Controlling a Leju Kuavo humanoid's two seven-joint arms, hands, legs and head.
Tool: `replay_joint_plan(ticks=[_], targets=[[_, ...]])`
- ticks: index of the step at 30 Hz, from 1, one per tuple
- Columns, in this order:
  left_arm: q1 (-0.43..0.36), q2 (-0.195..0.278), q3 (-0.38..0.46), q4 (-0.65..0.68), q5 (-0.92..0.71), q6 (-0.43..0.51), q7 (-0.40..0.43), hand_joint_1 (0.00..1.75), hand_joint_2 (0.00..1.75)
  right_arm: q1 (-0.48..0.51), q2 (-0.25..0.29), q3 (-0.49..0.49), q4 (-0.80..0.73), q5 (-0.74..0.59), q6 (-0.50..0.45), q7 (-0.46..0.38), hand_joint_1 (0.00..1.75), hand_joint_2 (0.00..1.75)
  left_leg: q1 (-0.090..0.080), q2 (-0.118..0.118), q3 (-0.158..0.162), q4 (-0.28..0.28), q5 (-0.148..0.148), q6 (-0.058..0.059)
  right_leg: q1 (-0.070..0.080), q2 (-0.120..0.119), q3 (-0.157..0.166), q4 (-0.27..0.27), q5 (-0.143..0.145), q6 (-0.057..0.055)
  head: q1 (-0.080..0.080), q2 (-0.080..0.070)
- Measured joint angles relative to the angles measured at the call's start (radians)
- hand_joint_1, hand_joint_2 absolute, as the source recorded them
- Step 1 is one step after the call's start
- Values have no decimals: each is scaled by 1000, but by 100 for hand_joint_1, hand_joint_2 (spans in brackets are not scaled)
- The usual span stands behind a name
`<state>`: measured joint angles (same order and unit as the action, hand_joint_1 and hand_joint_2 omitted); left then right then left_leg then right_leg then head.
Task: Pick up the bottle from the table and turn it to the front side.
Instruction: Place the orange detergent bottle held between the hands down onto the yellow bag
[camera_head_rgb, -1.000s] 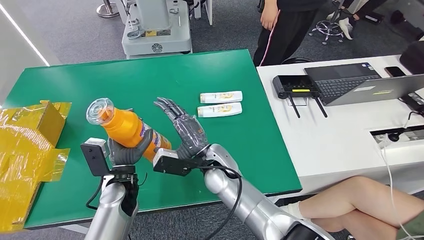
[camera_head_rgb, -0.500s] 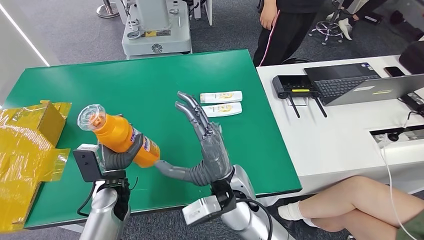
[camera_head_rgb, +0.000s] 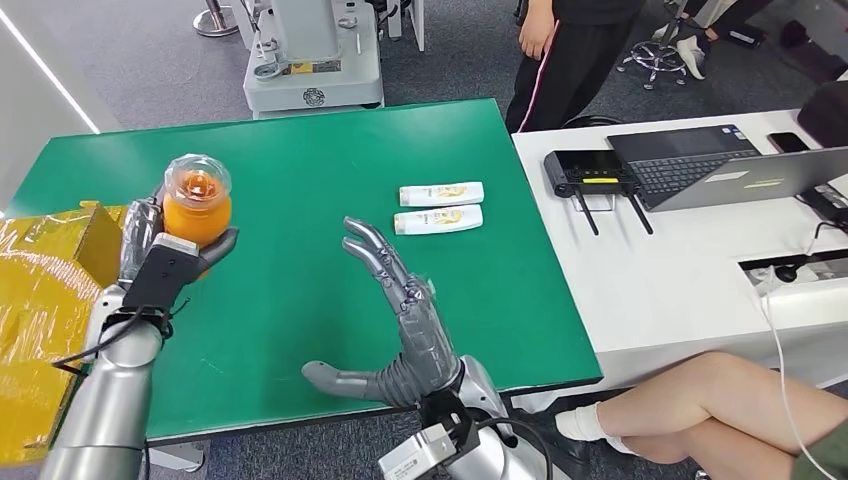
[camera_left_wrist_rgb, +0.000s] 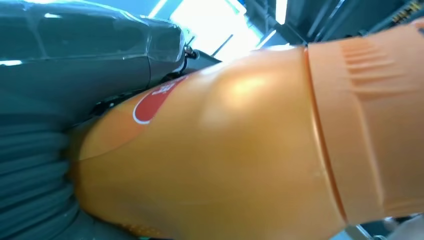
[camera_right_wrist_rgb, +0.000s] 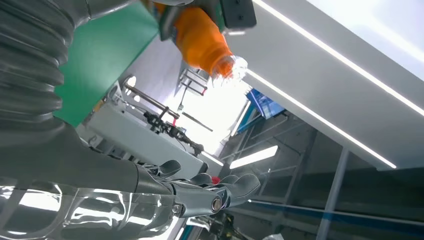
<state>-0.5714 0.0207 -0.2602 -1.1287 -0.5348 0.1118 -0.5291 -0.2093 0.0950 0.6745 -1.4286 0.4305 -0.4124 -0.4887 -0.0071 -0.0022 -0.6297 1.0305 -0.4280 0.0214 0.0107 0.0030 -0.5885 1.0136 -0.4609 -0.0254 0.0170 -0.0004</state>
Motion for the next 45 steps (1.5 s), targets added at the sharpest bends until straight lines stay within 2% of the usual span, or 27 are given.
replay_joint_plan(ticks=[6, 11, 18, 24, 30, 38, 45], targets=[[-111, 112, -13, 74, -199, 21, 17, 175, 175, 16, 0, -3, -10, 22, 20, 21, 0, 175, 0, 2, 0, 0, 0, 0, 0, 1, -1, 0, 0, -1, 0, 0], [-173, 171, -50, 135, -311, 44, 19, 175, 175, 30, 0, -10, -17, 28, 25, 23, 0, 175, 0, 2, 0, 0, 0, 0, 0, 1, 0, 0, 0, -1, 1, 0], [-223, 290, -150, 214, -448, -16, 31, 175, 175, 53, 0, -22, -32, 30, 39, 24, 0, 175, 0, 5, 0, 0, 0, 0, 0, 5, -2, 0, 1, -2, 0, 0], [-244, 379, -234, 263, -458, -104, 29, 175, 175, 60, 0, -26, -39, 30, 48, 25, 0, 175, 0, 5, 0, 0, 0, 0, 0, 5, -2, 1, 1, -2, 0, 0], [-252, 446, -296, 297, -437, -178, 23, 175, 175, 63, 0, -29, -44, 29, 56, 27, 0, 175, 0, 5, 0, -1, 0, 0, 0, 5, -2, 0, 0, -2, 1, 0], [-247, 516, -338, 338, -387, -197, 13, 175, 175, 72, 0, -30, -54, 27, 67, 25, 0, 175, 0, 5, -1, -1, 0, 0, 0, 5, -2, 0, 0, -2, 1, 0], [-194, 526, -350, 410, -366, -136, 11, 175, 175, 93, 0, -30, -70, 28, 73, 22, 0, 175, 0, 5, -1, -1, 0, -1, 0, 5, -2, 0, 0, -2, 1, 0]])
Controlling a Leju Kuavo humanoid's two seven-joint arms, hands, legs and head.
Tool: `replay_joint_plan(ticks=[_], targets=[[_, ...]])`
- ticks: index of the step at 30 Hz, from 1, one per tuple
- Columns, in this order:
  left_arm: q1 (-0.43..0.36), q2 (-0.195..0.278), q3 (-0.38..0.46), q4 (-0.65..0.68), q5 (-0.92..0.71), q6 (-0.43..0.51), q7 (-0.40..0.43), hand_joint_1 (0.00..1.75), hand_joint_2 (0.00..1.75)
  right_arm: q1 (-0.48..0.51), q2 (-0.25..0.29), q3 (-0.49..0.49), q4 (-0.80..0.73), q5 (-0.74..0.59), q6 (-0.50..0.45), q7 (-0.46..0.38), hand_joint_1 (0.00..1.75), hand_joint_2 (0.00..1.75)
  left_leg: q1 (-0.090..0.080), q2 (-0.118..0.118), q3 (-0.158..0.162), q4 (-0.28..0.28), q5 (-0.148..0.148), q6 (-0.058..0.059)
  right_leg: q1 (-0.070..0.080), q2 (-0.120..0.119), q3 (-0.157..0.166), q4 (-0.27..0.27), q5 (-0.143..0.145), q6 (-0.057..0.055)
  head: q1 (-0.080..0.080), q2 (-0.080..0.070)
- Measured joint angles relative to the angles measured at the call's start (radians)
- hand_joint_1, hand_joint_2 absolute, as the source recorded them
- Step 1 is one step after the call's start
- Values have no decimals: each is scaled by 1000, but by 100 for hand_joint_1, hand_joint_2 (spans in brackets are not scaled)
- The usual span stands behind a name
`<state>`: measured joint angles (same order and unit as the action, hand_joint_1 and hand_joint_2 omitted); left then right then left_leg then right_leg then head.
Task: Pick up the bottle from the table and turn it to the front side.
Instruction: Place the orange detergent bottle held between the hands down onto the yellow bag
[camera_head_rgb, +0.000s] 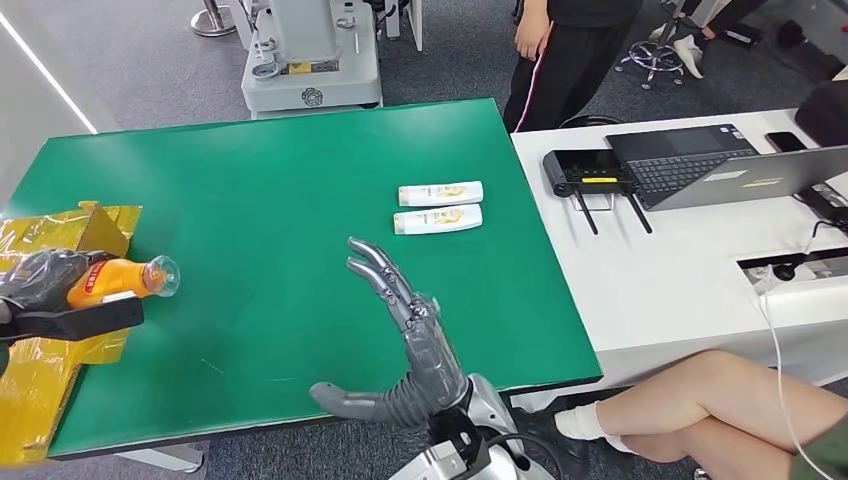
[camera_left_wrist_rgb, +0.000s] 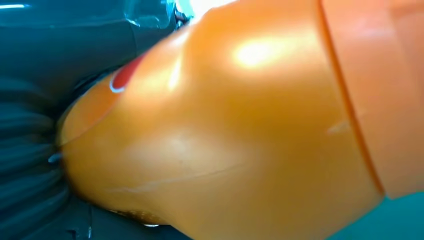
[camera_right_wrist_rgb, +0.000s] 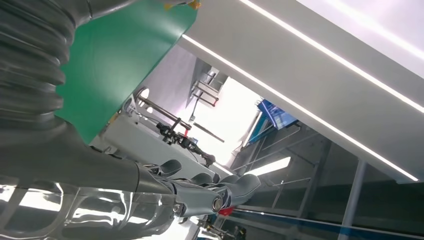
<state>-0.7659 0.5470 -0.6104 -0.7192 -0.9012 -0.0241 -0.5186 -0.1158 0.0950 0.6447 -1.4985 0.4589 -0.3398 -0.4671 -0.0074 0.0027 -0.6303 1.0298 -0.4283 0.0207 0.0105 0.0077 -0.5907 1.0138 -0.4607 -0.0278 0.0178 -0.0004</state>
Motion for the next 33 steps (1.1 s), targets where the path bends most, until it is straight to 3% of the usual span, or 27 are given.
replay_joint_plan(ticks=[7, 14, 21, 30, 31, 33], targets=[[56, -40, -7, 95, -21, 134, 7, 175, 175, 17, 0, 0, -14, 5, 9, -1, 0, 175, 0, 0, 0, 0, 0, 0, 0, 0, 0, 0, 0, 0, 0, 0], [83, -133, -8, 201, -91, 274, 40, 175, 175, 24, 0, -3, -22, 19, 8, 3, 0, 175, -1, -2, 0, 0, 0, 0, 0, -2, 1, 0, 0, 0, 0, 0], [66, -202, -8, 269, -121, 312, 84, 175, 175, 26, 0, -7, -24, 19, 8, 4, 0, 175, -1, -8, 2, 0, 0, 0, -1, -8, 4, -1, -1, 1, 0, 0], [63, -227, -6, 313, -119, 344, 109, 175, 175, 31, 0, -8, -23, 18, 25, 3, 0, 175, -1, -8, 7, -1, 1, -1, -1, -9, 9, 0, -2, 0, 0, 0], [62, -228, -5, 317, -119, 345, 112, 170, 175, 31, 0, -8, -23, 18, 29, 2, 0, 175, -1, -8, 7, -1, 1, -1, -1, -9, 10, 0, -2, 0, 0, 0], [63, -229, -4, 321, -119, 346, 120, 83, 175, 30, 0, -8, -22, 16, 39, 2, 0, 175, -1, -8, 8, -1, 1, -1, -1, -9, 10, 1, -2, 0, 0, 0]])
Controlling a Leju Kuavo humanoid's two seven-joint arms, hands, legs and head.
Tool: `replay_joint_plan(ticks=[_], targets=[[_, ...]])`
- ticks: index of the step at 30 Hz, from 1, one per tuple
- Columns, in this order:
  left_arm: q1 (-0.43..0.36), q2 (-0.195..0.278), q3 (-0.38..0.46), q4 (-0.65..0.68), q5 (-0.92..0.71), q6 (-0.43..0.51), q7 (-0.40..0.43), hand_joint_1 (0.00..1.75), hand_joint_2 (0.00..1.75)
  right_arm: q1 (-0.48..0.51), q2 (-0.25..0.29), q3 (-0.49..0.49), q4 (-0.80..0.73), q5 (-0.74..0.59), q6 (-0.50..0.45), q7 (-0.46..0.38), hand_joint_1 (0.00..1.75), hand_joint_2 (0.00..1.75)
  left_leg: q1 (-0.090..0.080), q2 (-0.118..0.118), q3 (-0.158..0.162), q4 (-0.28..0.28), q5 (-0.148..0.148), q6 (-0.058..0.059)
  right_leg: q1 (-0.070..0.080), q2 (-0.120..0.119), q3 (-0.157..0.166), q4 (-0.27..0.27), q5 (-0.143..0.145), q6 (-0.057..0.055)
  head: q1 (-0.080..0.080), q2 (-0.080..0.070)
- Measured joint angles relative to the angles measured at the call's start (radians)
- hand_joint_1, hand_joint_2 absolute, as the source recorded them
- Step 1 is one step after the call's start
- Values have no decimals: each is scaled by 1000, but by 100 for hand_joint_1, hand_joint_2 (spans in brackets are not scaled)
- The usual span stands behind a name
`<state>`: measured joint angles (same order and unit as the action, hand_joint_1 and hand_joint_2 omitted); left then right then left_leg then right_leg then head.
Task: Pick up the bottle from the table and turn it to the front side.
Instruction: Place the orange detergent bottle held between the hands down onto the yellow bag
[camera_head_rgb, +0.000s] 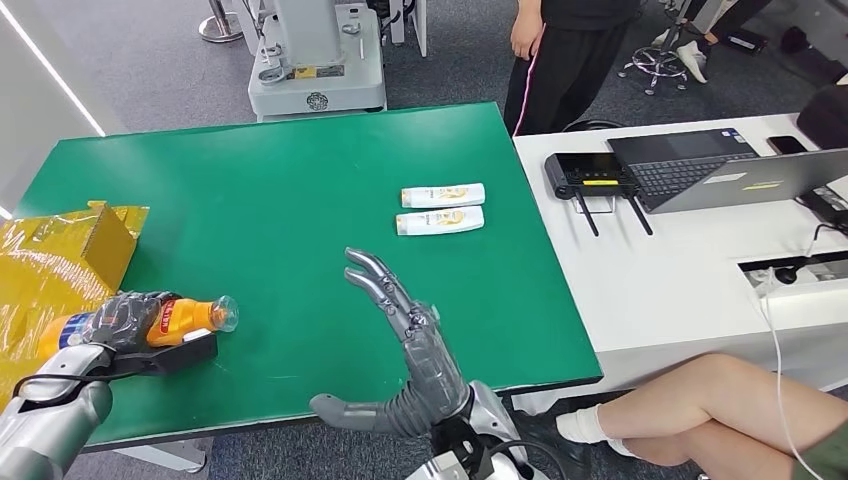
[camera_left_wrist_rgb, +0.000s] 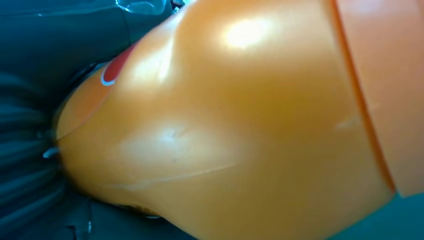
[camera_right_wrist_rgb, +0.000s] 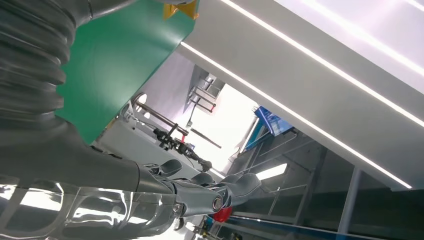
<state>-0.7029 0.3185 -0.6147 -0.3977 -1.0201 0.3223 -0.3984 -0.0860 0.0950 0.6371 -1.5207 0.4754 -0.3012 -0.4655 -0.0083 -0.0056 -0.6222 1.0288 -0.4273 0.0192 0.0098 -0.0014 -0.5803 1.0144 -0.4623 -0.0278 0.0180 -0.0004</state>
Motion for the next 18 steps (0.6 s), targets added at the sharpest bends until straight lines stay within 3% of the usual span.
replay_joint_plan(ticks=[2, 18], targets=[[3, -1, 3, 6, 0, 2, 10, 0, 175, -2, 0, 0, 3, -2, 7, -1, 0, 175, 0, 0, 1, 0, 0, 0, 0, 0, 1, 0, 0, 0, 0, 0], [15, -1, 68, 23, -22, -22, 31, 0, 175, -31, 1, -1, 58, -30, 18, -36, 0, 175, 0, 1, 8, -3, 0, -3, 0, 3, 5, 0, 0, -3, 0, 0]])
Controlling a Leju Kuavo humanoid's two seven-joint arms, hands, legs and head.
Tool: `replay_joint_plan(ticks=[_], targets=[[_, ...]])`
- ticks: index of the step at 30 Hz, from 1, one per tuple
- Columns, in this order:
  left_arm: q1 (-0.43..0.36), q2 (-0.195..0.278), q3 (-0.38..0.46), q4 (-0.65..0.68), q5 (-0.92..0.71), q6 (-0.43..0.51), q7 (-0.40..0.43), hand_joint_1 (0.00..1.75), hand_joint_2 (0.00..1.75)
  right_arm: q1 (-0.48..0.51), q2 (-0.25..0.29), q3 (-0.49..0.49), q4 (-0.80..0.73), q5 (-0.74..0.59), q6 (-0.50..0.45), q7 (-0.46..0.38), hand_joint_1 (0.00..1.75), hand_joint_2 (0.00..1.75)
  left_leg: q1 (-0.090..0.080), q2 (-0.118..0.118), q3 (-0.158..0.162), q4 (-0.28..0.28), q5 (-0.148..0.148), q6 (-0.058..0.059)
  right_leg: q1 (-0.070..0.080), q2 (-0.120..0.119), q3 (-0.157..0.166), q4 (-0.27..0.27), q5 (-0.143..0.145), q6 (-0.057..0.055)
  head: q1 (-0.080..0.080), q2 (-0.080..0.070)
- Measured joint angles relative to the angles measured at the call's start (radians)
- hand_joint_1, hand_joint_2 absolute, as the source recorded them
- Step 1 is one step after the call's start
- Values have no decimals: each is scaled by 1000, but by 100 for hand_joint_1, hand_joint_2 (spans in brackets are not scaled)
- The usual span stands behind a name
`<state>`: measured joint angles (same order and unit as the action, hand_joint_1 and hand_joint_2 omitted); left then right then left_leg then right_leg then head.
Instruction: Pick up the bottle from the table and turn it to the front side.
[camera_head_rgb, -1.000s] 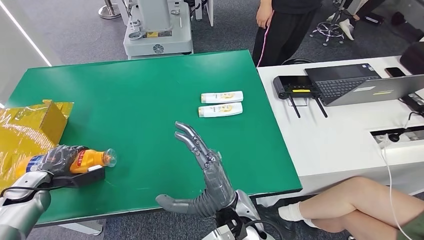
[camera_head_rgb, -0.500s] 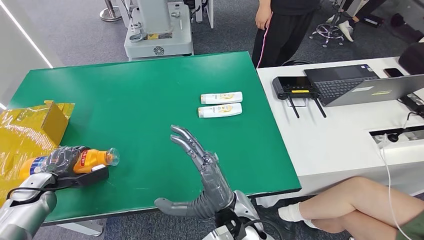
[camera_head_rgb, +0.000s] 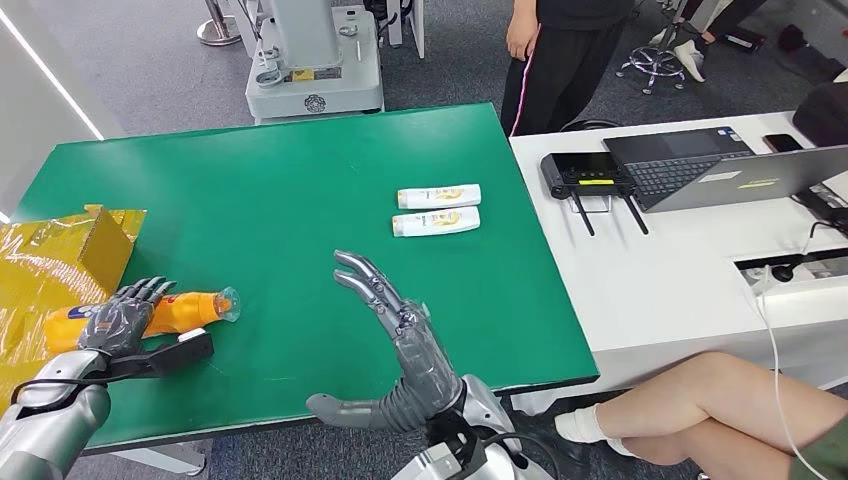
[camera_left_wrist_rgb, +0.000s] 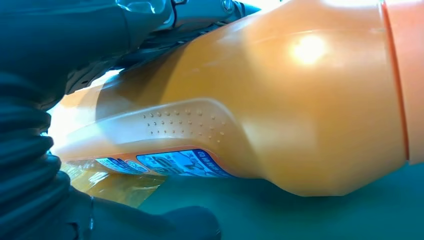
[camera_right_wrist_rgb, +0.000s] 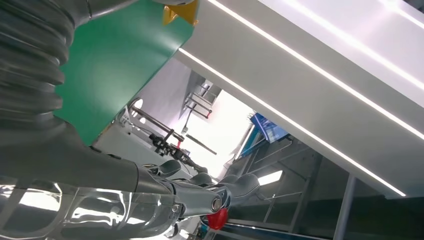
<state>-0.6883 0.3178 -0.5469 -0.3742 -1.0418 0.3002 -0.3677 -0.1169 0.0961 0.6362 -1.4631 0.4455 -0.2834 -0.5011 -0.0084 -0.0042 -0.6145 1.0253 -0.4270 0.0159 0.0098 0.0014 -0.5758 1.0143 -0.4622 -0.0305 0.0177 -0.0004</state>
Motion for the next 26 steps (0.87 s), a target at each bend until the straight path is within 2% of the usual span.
replay_joint_plan(ticks=[11, 20, 22, 25, 26], targets=[[-41, 5, 8, 0, -27, -100, -37, 0, 175, 1, 0, -4, 0, -5, -26, 0, 0, 175, 0, 0, 1, -1, 1, -1, 0, 0, 0, 0, -1, -2, 0, 0], [-76, 35, 45, -23, 2, -155, -137, 0, 175, 16, 1, -17, -11, -4, -33, 2, 0, 175, 1, 1, -2, -1, 1, -2, 0, 0, -4, 0, 0, -3, 0, 0], [-93, 60, 54, -55, 41, -261, -171, 0, 175, 21, 1, -23, -12, -8, -39, -4, 0, 175, 1, 2, -3, -1, 2, -2, 1, 1, -5, 0, 0, -3, 0, 0], [-137, 128, 56, -138, 144, -568, -205, 0, 175, 30, 0, -35, -13, -23, -55, -21, 0, 175, 1, 4, -5, -1, 2, -3, 1, 3, -7, 0, 1, -4, 0, 0], [-144, 141, 56, -154, 163, -622, -206, 0, 175, 32, 0, -37, -13, -26, -57, -24, 0, 175, 1, 4, -6, -1, 2, -3, 1, 3, -8, 0, 1, -4, 0, 0]])
